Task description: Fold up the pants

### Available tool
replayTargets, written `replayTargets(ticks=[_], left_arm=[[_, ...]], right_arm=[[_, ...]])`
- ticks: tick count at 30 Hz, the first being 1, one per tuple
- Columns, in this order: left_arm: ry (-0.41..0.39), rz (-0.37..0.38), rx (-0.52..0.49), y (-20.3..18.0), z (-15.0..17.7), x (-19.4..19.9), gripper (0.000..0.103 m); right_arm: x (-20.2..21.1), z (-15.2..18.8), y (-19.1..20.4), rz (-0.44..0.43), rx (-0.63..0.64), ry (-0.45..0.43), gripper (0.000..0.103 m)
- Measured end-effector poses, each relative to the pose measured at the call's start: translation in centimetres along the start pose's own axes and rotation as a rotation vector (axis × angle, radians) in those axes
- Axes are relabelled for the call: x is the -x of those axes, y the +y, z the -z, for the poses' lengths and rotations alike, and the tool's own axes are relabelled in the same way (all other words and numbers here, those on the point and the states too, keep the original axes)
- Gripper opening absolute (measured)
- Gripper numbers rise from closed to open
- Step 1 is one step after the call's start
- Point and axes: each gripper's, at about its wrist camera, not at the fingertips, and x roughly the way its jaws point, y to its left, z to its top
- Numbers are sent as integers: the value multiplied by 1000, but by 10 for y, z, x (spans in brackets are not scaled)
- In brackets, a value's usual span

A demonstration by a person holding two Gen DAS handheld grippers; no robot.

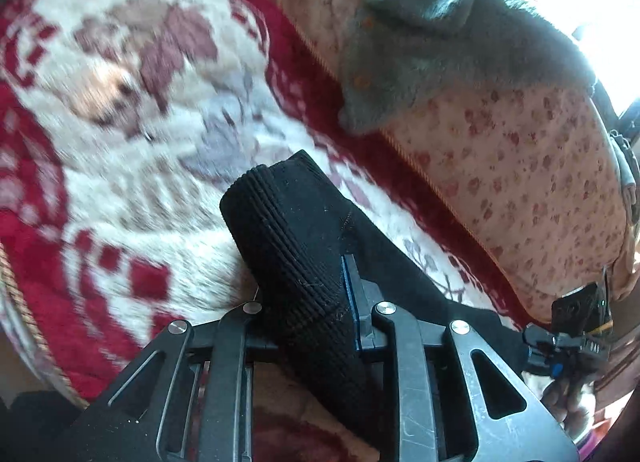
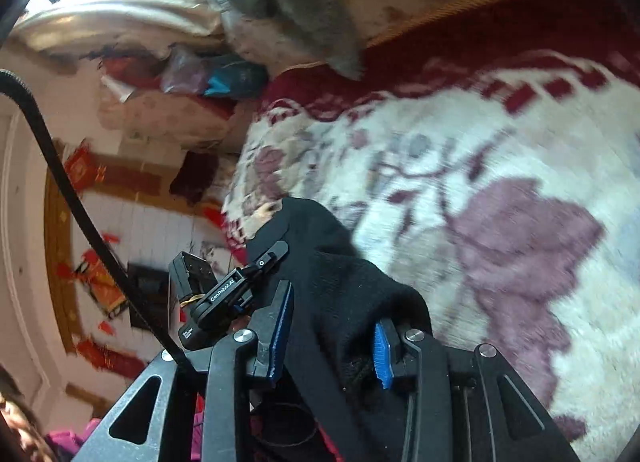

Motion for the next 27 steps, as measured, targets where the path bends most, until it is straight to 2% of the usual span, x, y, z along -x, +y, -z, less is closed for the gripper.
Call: replayTargets(ticks=[3,6,8,10,12,14,17,22,27], left_arm=[[-22,-62,-32,3,6,-2,21],[45,-105,4,15,13,-19,22],[65,-107,28,22,14,-23,30],[61,-113,50,26,12,-20,40],[36,-153,61,29,8,-12,47],[13,-181,62,31,7,-2,49],[-27,-194,47,27,8,14,49],[-72,-148,-43,-2,14,37,49],[-27,-53,-169,-54,33,37,49]], right_arm=[[-10,-7,-5,11,-5,-3,35],[-25,-11,-22,75,-42,9,35],[-29,-10,-31,91,-78,20,35],[-21,-8,-32,72,-97,-7,35],[-12,-6,-28,110,-85,-17,36],[3,-2,-22,143,-61,-41,36],[30,10,-9,139,-19,-78,36],[69,41,11,153,42,-155,37],[101,80,22,202,67,-242,37]])
